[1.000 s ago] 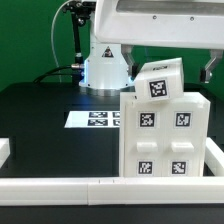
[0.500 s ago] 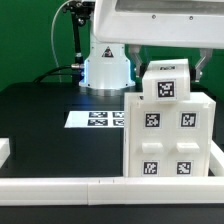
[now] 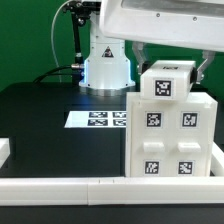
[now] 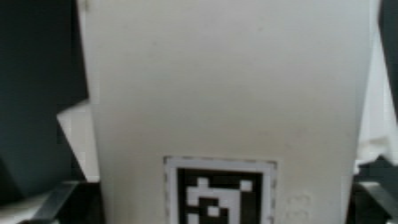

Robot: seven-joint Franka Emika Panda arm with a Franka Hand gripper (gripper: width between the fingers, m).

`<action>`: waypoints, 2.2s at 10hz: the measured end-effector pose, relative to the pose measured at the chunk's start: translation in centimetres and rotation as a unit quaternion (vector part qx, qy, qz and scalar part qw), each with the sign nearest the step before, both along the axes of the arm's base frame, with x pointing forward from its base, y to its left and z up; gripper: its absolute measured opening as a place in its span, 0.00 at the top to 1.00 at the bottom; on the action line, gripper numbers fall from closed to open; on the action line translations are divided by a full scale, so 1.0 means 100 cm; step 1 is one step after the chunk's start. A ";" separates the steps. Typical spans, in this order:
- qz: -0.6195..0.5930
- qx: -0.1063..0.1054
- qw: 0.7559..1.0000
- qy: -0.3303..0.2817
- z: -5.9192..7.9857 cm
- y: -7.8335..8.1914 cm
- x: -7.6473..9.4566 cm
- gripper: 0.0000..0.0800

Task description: Assemble cabinet

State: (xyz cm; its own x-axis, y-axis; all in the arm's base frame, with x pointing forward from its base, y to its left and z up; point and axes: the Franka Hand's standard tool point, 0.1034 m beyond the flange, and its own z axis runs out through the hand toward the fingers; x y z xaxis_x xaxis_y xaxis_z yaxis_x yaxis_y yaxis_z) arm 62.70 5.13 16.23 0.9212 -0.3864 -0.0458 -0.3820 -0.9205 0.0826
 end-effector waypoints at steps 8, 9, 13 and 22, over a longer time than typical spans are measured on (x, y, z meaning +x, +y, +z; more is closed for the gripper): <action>-0.379 -0.005 0.925 -0.023 -0.001 0.004 0.002 0.30; -0.446 0.003 0.895 -0.021 -0.002 0.004 0.000 0.30; -0.613 0.006 0.790 -0.016 -0.002 0.016 0.002 0.30; -0.561 0.041 0.827 -0.017 0.023 0.041 0.003 0.01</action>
Offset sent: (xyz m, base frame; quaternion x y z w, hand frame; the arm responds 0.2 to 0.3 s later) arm 0.0000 0.0000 0.0000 0.0000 0.0000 0.2571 0.9664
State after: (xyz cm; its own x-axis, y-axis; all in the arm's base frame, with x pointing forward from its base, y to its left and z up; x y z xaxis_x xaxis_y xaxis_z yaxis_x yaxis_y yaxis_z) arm 63.01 9.20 18.56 -0.0127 -0.9953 -0.0957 -0.9999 0.0119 0.0088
